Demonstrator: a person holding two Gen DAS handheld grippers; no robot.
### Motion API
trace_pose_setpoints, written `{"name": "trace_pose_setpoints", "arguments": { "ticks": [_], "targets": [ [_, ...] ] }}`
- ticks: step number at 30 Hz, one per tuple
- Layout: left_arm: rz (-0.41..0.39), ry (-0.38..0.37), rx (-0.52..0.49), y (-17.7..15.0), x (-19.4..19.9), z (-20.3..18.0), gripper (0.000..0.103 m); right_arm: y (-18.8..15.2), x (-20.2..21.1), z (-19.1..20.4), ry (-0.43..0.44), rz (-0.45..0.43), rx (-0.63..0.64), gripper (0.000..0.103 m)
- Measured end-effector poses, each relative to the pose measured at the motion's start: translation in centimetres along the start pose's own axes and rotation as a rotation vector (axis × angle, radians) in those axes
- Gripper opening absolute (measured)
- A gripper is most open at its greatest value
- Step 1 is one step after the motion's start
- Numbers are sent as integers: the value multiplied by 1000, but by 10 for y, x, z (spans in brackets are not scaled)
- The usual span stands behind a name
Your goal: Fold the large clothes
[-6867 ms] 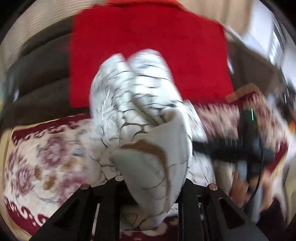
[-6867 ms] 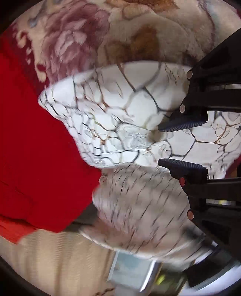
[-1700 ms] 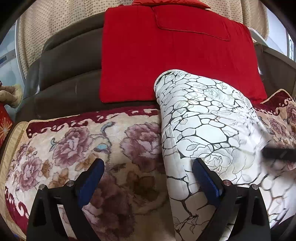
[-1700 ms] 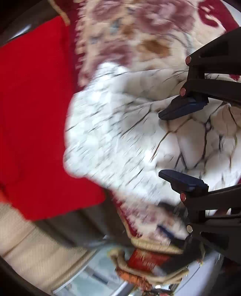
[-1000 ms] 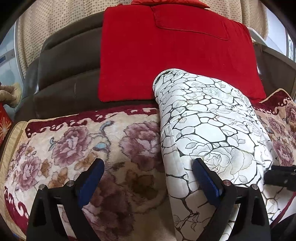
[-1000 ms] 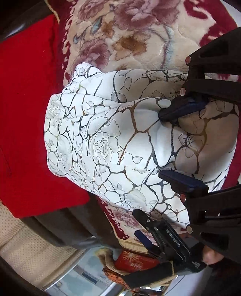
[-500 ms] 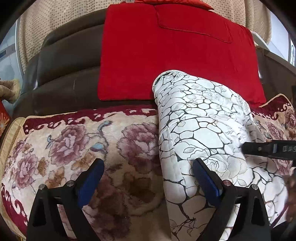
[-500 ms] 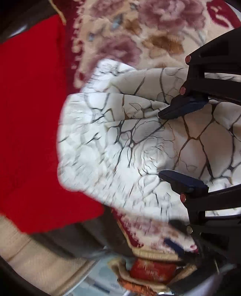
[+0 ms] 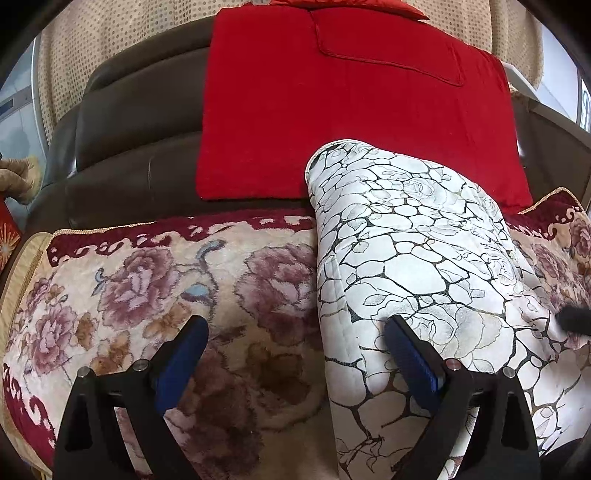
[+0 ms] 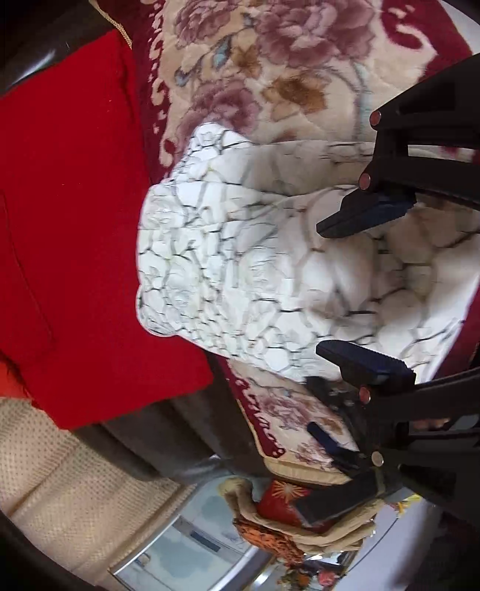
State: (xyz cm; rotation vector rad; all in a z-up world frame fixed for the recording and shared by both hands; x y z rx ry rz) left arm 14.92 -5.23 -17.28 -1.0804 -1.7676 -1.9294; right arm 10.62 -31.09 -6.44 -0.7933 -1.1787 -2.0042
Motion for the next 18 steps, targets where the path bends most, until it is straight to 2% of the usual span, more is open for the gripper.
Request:
{"name": "trace_pose_setpoints", "arguments": {
  "ticks": [5, 9, 14, 18],
  "targets": [
    [1, -3, -18, -2, 1, -2, 96, -17, -33, -12, -41, 67, -4, 62],
    [-5, 6, -35, -1, 2, -2, 96, -14, -28, -13, -29, 72, -7, 62],
    [0, -1, -24, 0, 1, -2, 96, -10, -5, -13, -4, 29, -11, 62],
    [6, -7, -24, -2, -1, -3, 96, -21, -29, -23, -33, 76, -28, 63]
  ]
}}
Point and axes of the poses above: each gripper's, at about its wrist camera, not at the fingertips, and x roughly against the way its jaws point, z to its left, y to its top, the point moved 3 cm from there along -x, roughly the way its jaws point, and after that the axes turned 6 degrees about -y, right-handed, at the moved point
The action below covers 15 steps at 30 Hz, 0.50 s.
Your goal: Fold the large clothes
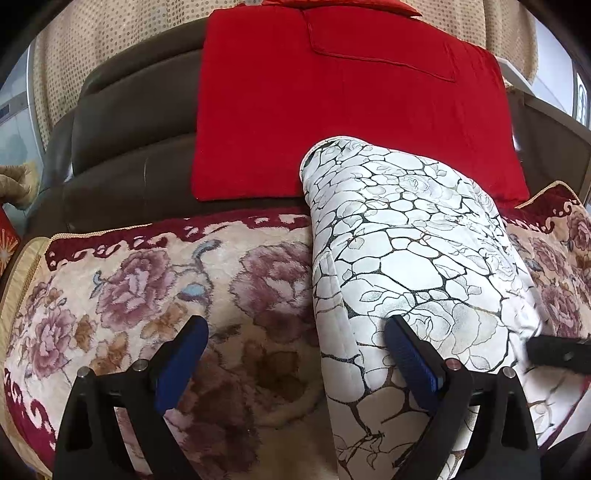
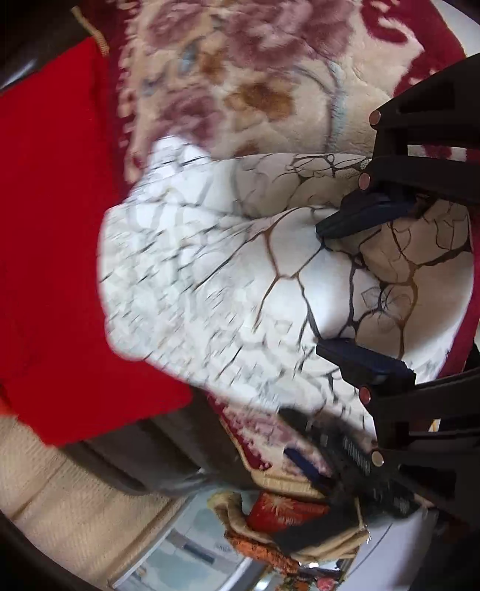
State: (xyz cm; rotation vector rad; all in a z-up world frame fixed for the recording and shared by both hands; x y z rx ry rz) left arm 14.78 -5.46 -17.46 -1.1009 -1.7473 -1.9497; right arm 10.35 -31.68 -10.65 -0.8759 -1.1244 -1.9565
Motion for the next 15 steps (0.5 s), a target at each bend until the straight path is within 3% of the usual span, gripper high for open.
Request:
{"name": "trace_pose_setpoints", "arguments": {
  "ticks": [9, 15],
  "targets": [
    [34, -7, 39, 1, -2, 3, 97, 6, 9, -14, 80, -2, -69, 65],
    [2, -57, 121, 10, 6, 13, 97, 37, 29, -12, 97, -121, -104, 65]
  ]
}}
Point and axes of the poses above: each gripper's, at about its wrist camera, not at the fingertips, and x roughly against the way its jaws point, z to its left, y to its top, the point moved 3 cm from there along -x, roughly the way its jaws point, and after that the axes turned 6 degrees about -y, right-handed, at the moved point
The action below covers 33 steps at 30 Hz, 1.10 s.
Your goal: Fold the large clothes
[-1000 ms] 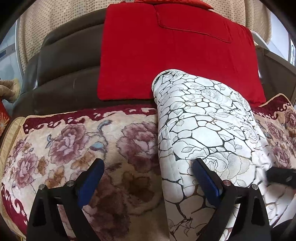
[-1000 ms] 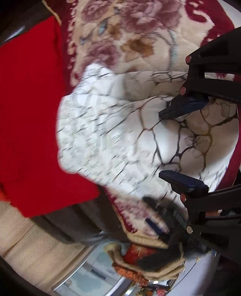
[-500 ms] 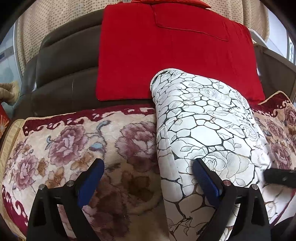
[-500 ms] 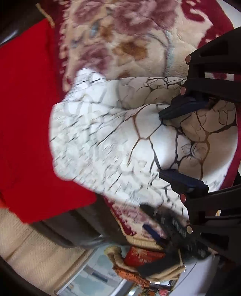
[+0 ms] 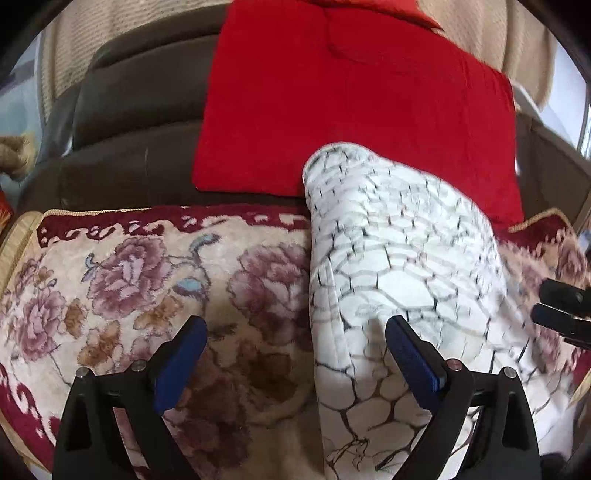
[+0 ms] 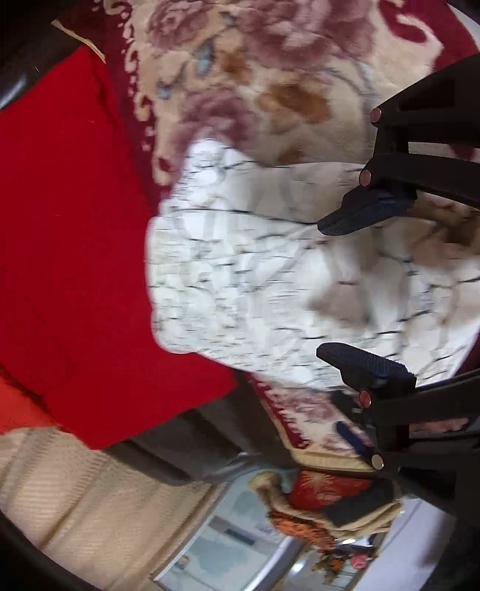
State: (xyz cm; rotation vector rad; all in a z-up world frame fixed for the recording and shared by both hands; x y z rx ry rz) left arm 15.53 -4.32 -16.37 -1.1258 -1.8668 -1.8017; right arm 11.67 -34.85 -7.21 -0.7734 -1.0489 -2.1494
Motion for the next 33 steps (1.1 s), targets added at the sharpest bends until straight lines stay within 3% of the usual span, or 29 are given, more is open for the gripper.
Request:
{"name": "trace_pose_setpoints", "arguments": {
  "ticks": [4, 6, 9, 18, 25, 29, 31, 33],
  "targets": [
    [28, 23, 15, 0, -12, 3, 97, 23, -21, 5, 11, -20, -44, 65],
    [74, 30, 3, -4, -23, 0, 97, 26, -44, 5, 7, 22, -72, 64],
    [49, 38, -14, -5, -21, -4, 97, 23, -75, -7, 4, 64, -115, 65],
    [31, 65, -35, -5, -20, -8, 99, 23, -66, -11, 76, 27, -115, 65],
    [27, 77, -42, -3, -18, -8, 99, 22, -34, -11, 103, -30, -102, 65],
    [11, 85, -51, 0, -15, -11, 99, 24, -17, -9, 93, -90, -56, 74],
    [8, 83, -56, 1, -15, -13, 99, 24, -22, -10, 69, -78, -50, 75],
    [13, 84, -66, 0, -17, -15, 99, 20, -38, -16, 58, -11, -73, 74]
  ]
}}
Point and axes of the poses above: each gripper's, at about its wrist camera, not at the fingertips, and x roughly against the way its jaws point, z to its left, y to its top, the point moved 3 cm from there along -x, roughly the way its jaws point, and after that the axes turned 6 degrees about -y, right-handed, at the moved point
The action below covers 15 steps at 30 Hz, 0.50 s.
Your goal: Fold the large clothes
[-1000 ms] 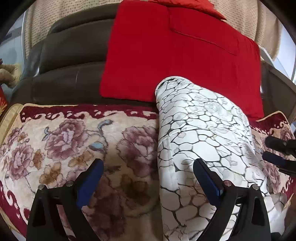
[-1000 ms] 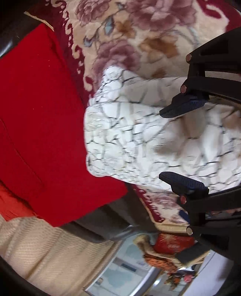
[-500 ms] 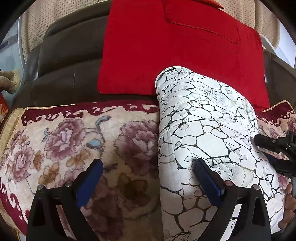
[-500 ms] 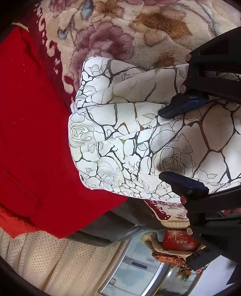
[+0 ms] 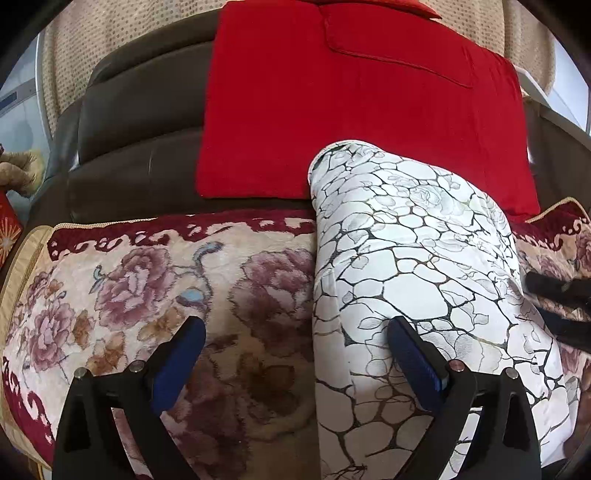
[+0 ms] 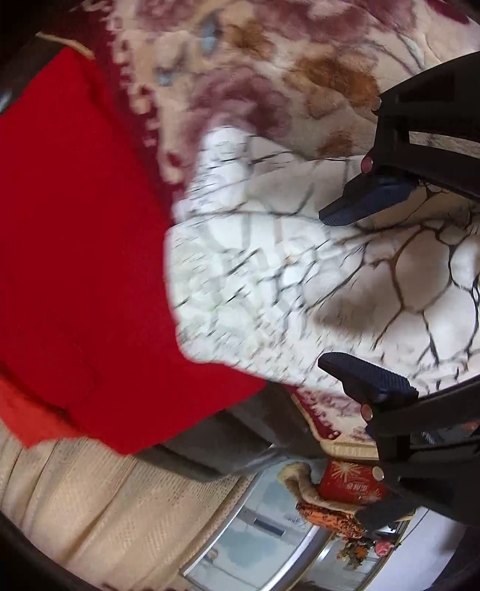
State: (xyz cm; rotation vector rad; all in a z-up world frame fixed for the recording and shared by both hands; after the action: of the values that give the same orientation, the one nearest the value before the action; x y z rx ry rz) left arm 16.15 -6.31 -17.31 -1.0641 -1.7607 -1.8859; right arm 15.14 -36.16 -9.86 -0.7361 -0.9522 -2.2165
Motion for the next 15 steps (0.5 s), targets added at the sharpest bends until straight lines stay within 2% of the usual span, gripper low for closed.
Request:
{"name": "trace_pose_setpoints", "arguments": {
  "ticks": [2, 5, 9, 15],
  "targets": [
    [1, 2, -10, 0, -1, -3, 99, -3, -11, -4, -10, 38, -14, 75],
    [-3, 7, -15, 0, -1, -6, 99, -3, -11, -2, -10, 32, 8, 74],
    [-8, 17, -22, 0, 1, -7, 99, 1, -1, -3, 30, -5, -14, 75],
    [-15, 25, -27, 2, 6, -8, 99, 10, 24, -12, 56, -109, -40, 75]
  ]
}}
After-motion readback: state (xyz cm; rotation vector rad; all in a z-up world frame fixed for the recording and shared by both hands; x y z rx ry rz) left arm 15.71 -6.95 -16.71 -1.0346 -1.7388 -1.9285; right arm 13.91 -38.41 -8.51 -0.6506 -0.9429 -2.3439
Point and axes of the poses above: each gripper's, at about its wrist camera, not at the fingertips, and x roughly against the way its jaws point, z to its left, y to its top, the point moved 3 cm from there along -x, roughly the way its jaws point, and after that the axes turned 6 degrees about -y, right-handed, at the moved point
